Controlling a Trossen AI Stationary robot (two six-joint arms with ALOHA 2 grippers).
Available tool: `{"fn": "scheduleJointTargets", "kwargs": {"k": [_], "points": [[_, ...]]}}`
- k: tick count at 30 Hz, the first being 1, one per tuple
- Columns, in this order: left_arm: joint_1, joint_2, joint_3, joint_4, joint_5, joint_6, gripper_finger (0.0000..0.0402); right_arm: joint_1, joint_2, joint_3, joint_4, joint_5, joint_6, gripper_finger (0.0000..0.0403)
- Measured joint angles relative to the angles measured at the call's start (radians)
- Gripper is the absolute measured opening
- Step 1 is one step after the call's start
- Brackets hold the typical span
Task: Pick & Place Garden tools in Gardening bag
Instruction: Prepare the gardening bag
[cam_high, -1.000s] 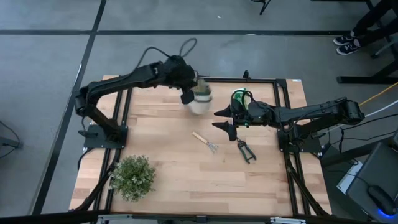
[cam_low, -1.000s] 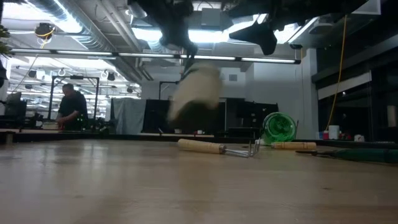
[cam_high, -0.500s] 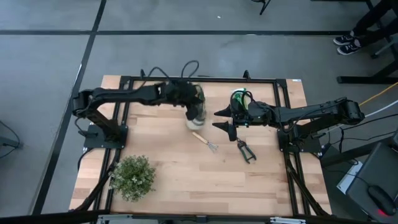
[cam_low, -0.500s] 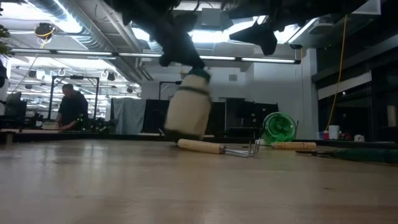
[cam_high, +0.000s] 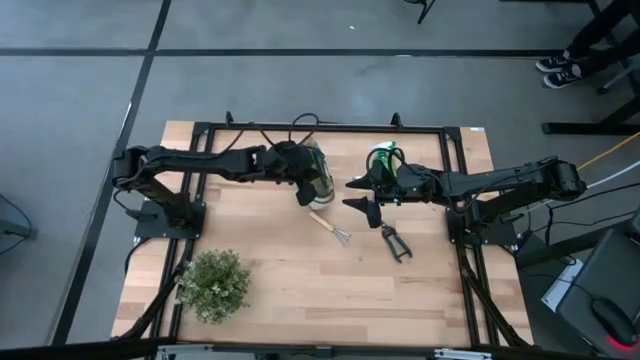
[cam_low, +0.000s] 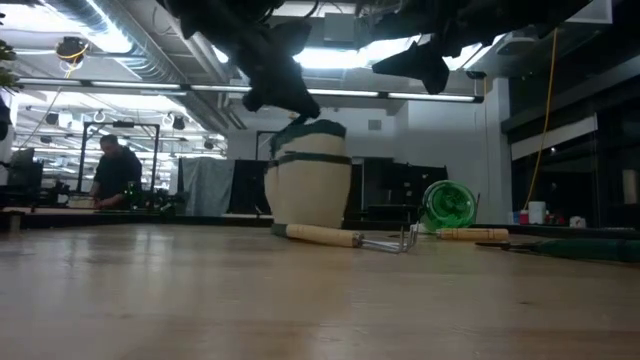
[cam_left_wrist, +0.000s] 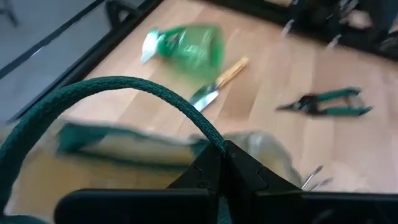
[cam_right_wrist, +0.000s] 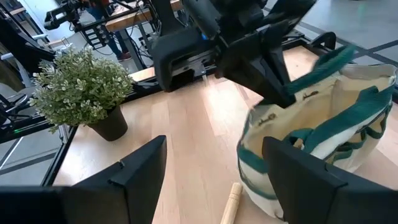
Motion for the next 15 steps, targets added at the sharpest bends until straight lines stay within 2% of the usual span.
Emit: {"fn": "scheduleJointTargets", "kwargs": {"k": [6,15], "points": [[0.013,-0.082,0.000,-0.118,-0.024,-0.015,0.0030,0.000,0.000,0.000,0.000,0.000,0.000,0.0268],[0.018,-0.127,0.000,-0.147,-0.013,-0.021,0.0098,0.000,0.000,0.000,0.000,0.000,0.000,0.0268]]}}
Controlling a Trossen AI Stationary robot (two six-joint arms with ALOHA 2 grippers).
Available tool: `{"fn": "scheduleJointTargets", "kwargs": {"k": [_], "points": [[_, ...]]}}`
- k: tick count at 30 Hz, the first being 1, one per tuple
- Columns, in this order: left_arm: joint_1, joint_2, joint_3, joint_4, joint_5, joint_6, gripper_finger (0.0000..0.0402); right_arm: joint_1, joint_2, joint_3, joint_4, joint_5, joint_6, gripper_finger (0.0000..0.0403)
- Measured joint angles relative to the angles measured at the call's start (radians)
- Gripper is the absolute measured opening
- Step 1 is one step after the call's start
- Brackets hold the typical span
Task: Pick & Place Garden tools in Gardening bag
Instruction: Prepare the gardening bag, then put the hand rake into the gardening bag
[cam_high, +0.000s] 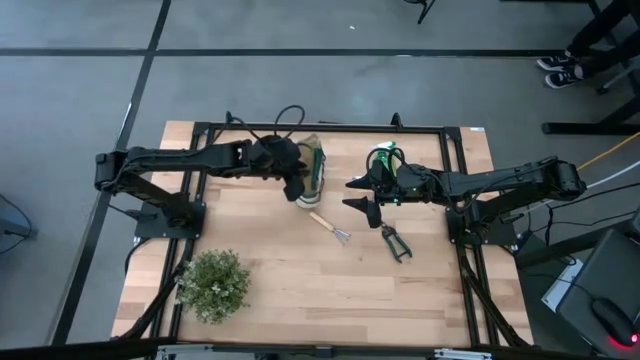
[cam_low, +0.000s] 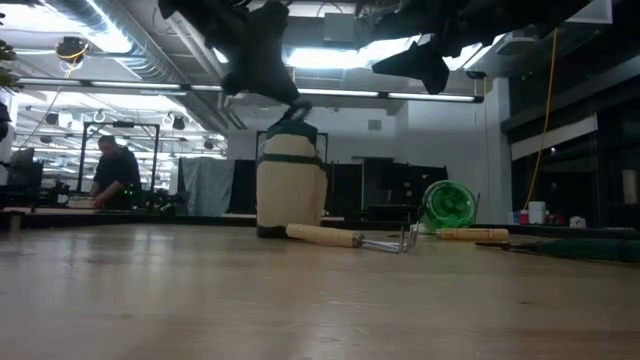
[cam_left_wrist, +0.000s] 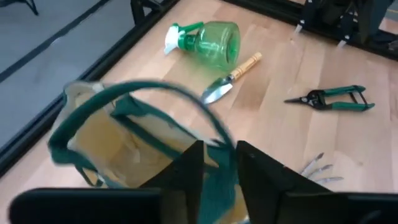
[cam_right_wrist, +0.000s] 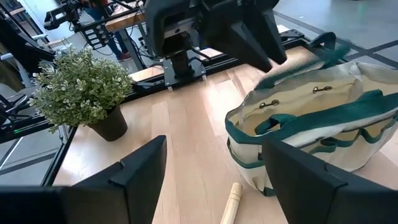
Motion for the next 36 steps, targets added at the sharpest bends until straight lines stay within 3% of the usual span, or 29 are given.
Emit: {"fn": "scheduleJointTargets", "kwargs": {"k": [12,19,25,29,36], "points": [[0.044,-0.047,0.000,-0.154,0.083,-0.038,0.0165,0.000,0.000,0.000,-0.002,0.000,0.001,0.0268],[0.071,-0.139,0.000,-0.277,0.152,0.019,0.0164,0.002,0.000,0.000,-0.027,-0.119,0.159,0.0268],[0.071,-0.197,0.000,-0.308,0.194,0.087,0.0166,0.003,0.008,0.000,-0.156,-0.177,0.146,0.0268],[0.051,-0.187,0.000,-0.277,0.198,0.172,0.0163,0.006,0.035,0.000,-0.244,-0.176,0.146,0.0268],[-0.031,-0.102,0.000,-0.203,0.200,0.244,0.0156,0.018,0.108,0.000,-0.251,-0.174,0.146,0.0268]]}}
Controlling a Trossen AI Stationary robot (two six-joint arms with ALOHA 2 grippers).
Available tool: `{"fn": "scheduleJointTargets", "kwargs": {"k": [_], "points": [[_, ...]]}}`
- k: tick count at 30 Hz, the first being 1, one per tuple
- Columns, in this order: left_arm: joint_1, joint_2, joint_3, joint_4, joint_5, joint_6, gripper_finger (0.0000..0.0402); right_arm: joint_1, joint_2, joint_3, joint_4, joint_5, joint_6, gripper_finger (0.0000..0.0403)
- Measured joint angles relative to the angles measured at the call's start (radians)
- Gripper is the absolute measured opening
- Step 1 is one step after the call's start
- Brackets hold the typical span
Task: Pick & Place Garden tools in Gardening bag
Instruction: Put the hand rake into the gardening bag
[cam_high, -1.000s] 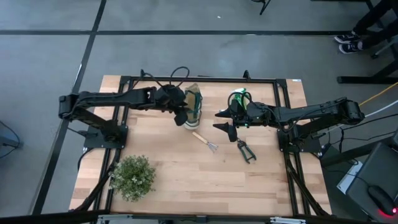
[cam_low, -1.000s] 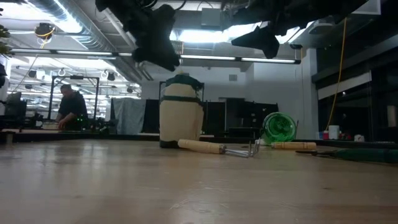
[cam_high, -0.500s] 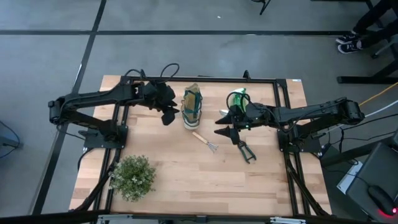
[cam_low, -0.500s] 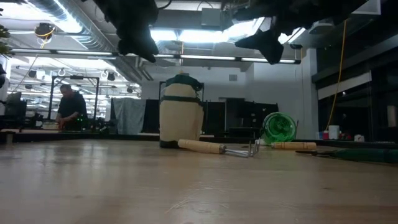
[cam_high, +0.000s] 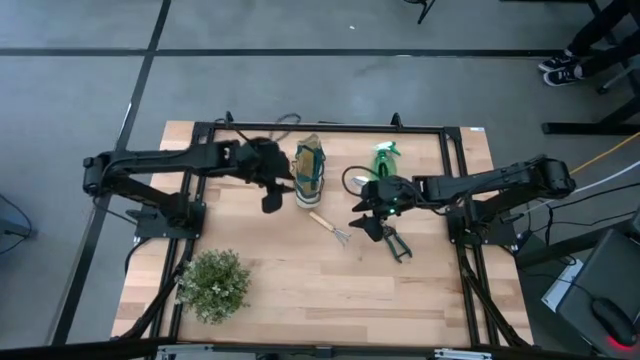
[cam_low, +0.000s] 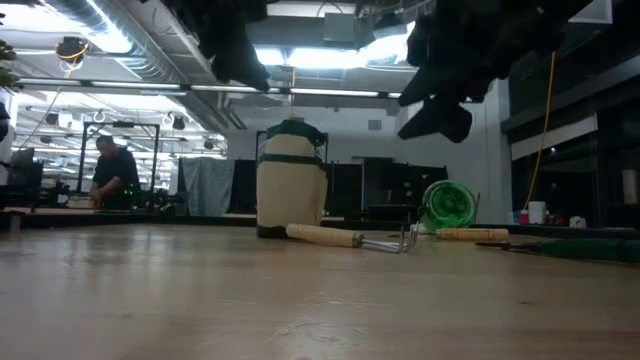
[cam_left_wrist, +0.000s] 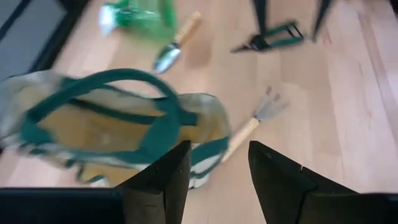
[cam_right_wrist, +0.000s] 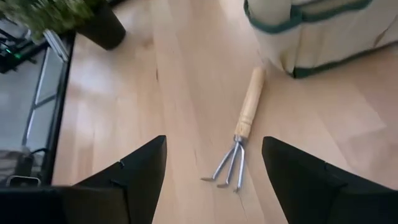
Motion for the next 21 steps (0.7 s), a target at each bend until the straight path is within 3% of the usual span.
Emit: {"fn": "scheduleJointTargets", "kwargs": {"k": [7,13,21], "points": [[-0.096,0.116,0.025,0.036,0.018,0.210,0.0150,0.022,0.023,0.000,0.001,-0.007,0.000,0.0268],[-0.128,0.255,0.185,0.032,0.020,0.281,0.0146,0.036,0.005,0.000,0.027,-0.075,0.046,0.0268],[-0.135,0.472,0.406,-0.163,0.024,0.365,0.0143,0.009,-0.124,0.001,0.068,-0.244,0.268,0.0268]]}}
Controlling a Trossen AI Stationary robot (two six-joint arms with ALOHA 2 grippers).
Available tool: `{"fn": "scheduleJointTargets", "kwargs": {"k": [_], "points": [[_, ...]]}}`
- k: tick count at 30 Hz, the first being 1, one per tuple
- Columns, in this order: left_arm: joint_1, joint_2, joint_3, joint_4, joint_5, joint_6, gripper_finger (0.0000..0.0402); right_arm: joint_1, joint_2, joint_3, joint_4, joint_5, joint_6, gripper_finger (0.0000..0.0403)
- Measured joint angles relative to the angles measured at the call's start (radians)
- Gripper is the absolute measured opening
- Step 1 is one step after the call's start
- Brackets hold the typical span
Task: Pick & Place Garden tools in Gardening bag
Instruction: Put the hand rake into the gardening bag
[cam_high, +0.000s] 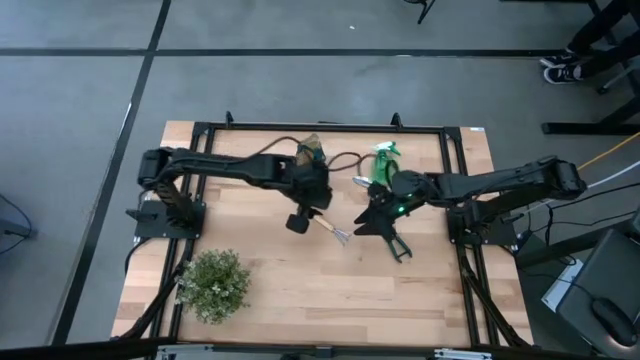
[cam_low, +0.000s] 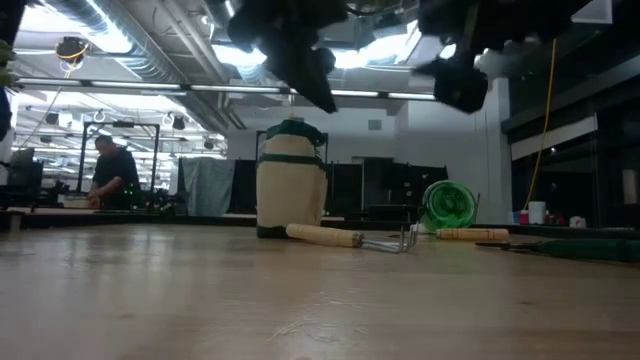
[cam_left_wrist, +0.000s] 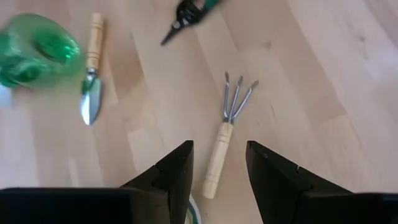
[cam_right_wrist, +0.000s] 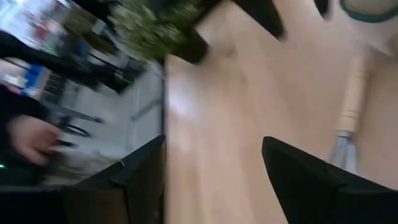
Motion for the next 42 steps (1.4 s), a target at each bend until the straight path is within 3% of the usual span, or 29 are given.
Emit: {"fn": "scheduleJointTargets", "kwargs": {"k": [11,17,24,38,42], "points": [[-0.044,0.189,0.151,-0.015,-0.034,0.079,0.0143,-0.002,-0.261,0.000,0.110,-0.036,0.050,0.0268],[-0.051,0.297,0.204,-0.078,-0.039,0.071,0.0143,-0.002,-0.340,0.000,0.369,-0.036,0.030,0.0268],[-0.052,0.382,0.206,-0.108,-0.074,0.078,0.0143,0.003,-0.373,0.000,0.589,-0.036,-0.074,0.0268],[-0.053,0.461,0.198,-0.093,-0.071,0.118,0.0141,0.003,-0.353,0.000,0.592,-0.035,-0.093,0.0268],[-0.053,0.465,0.198,-0.095,-0.070,0.121,0.0115,0.003,-0.352,0.000,0.592,-0.035,-0.093,0.0268]]}}
